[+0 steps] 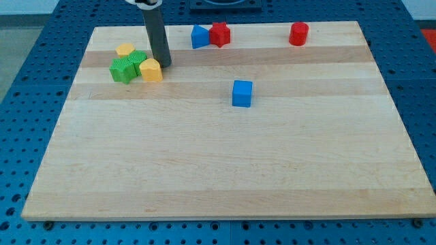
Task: Push the blue cube into the red star
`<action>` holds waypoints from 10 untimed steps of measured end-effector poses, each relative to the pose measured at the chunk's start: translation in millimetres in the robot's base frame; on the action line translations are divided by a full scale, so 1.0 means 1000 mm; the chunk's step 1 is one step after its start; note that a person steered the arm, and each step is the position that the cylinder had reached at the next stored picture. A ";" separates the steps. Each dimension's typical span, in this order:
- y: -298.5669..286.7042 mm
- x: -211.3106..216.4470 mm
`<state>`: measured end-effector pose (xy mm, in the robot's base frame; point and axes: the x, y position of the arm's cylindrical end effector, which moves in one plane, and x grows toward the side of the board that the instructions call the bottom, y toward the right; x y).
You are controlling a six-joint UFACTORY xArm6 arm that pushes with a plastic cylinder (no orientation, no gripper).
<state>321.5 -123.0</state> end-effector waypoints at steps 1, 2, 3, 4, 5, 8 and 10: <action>0.029 0.040; 0.043 0.084; 0.069 0.139; 0.132 0.155; 0.167 0.112; 0.177 0.110; 0.162 0.070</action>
<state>391.7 38.7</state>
